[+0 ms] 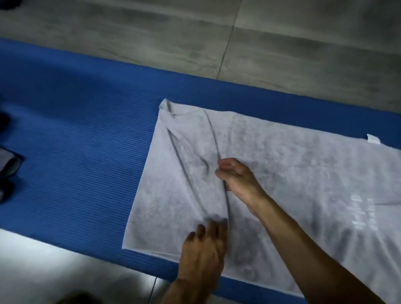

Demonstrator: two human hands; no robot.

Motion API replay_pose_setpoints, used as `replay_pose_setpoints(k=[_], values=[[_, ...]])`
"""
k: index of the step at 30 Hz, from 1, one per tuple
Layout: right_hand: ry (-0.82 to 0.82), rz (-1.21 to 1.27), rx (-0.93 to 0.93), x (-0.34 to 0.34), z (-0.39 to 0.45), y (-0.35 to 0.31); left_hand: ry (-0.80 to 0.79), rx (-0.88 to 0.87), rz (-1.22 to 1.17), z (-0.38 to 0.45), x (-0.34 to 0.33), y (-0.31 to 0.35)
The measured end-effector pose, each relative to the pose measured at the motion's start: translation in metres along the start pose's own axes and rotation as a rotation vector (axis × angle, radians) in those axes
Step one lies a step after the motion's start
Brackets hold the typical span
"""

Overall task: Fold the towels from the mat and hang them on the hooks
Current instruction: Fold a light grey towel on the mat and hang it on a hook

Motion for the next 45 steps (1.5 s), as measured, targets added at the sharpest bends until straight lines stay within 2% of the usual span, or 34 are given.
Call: replay_pose_setpoints(k=[4,11,13,19,23,28,31,33,36,38,40,42,43,45], values=[[0.031,0.092,-0.028,-0.006,0.023,-0.009,-0.089,0.059,-0.081,-0.010,-0.007,0.003],[-0.057,0.152,0.058,-0.009,0.050,-0.046,-0.068,0.038,-0.138,-0.020,-0.004,0.001],[-0.083,0.146,0.088,-0.004,0.048,-0.048,-0.015,0.026,-0.178,-0.024,-0.001,-0.001],[0.082,0.370,0.221,0.075,-0.008,-0.027,0.060,-0.259,-0.341,-0.025,0.004,0.042],[0.204,0.375,0.247,0.142,-0.044,0.003,0.024,-0.523,-0.348,-0.018,0.010,0.101],[0.335,0.322,0.211,0.219,-0.080,0.037,0.037,-0.714,-0.338,-0.001,0.011,0.174],[0.376,0.270,0.160,0.248,-0.094,0.053,-0.079,-0.783,-0.469,0.008,0.007,0.201],[0.440,0.190,0.110,0.257,-0.096,0.063,-0.167,-0.758,-0.545,0.011,0.005,0.204],[0.627,-0.113,0.077,0.246,-0.089,0.067,-0.126,-0.653,-0.581,0.016,-0.005,0.175],[0.687,-0.322,0.081,0.219,-0.079,0.059,-0.059,-0.507,-0.585,0.016,-0.016,0.136],[0.639,-0.434,0.158,0.180,-0.063,0.048,0.068,-0.280,-0.558,0.013,-0.023,0.085],[0.507,-0.485,0.206,0.131,-0.046,0.035,0.195,-0.066,-0.482,0.004,-0.028,0.034],[0.431,-0.519,0.217,0.106,-0.039,0.027,0.221,0.025,-0.434,-0.003,-0.031,0.011],[0.312,-0.632,0.227,0.057,-0.024,0.013,0.177,0.227,-0.432,-0.019,-0.038,-0.026]])
Point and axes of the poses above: each hand's wrist, its own z-axis towards the middle knuckle, its own x-axis out of the back of the hand, y = z × x, the point moved 1 cm from there along z, towards the middle knuckle, and after that the axes turned 8 degrees about -y, right-handed, at the moved point
